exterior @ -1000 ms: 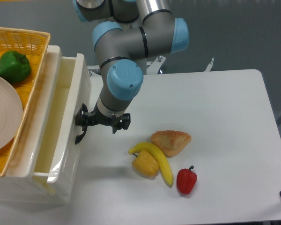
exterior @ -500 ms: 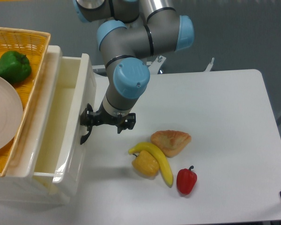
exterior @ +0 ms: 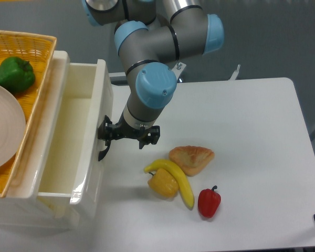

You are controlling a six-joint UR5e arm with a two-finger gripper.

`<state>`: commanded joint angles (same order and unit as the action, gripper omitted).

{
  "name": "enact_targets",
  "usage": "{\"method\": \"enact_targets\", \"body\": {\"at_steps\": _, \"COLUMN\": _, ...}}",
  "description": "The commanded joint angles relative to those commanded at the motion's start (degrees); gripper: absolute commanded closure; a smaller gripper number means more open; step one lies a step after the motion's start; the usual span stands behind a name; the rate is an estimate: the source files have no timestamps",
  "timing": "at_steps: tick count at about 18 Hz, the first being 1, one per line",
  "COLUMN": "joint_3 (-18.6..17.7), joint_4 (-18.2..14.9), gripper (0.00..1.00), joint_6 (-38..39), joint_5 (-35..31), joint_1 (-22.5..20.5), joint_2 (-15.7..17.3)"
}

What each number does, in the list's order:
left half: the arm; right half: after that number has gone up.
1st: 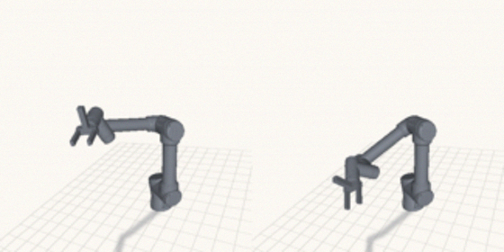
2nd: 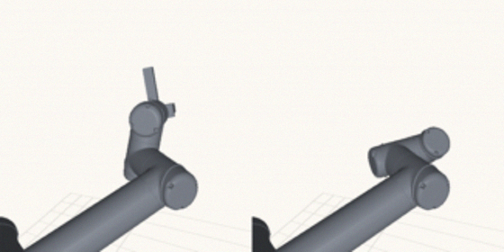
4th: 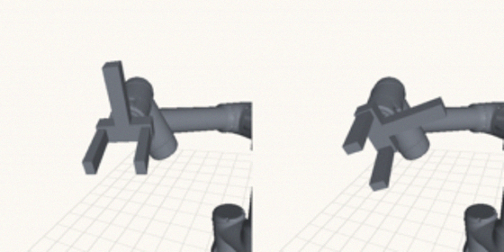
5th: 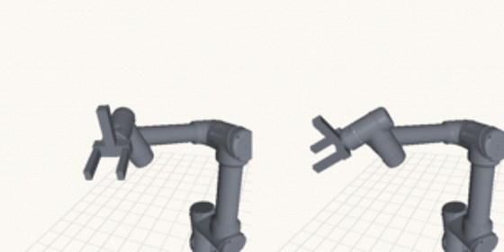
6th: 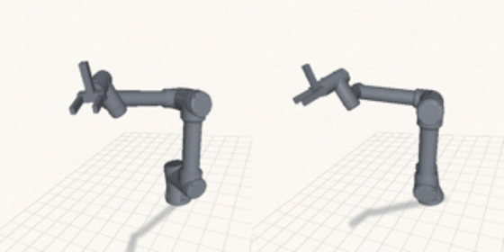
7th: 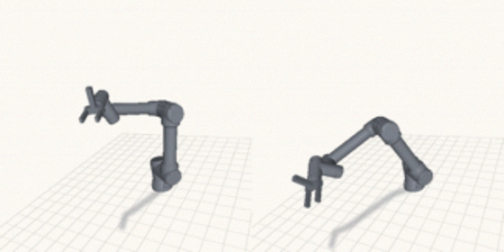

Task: Slide open the top white drawer
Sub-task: 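Pull the handle outward, sliding the upper drawer out of the cabinet, then keep pulling the drawer handle until the drawer is fully extended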

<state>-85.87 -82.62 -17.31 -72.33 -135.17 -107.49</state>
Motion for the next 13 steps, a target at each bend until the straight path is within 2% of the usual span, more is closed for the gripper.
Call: {"method": "enact_targets", "body": {"at_steps": 13, "joint_3": 0.0, "joint_4": 0.0, "gripper": 0.0, "joint_6": -2.64, "joint_5": 0.0, "joint_1": -3.25, "joint_2": 0.0}}
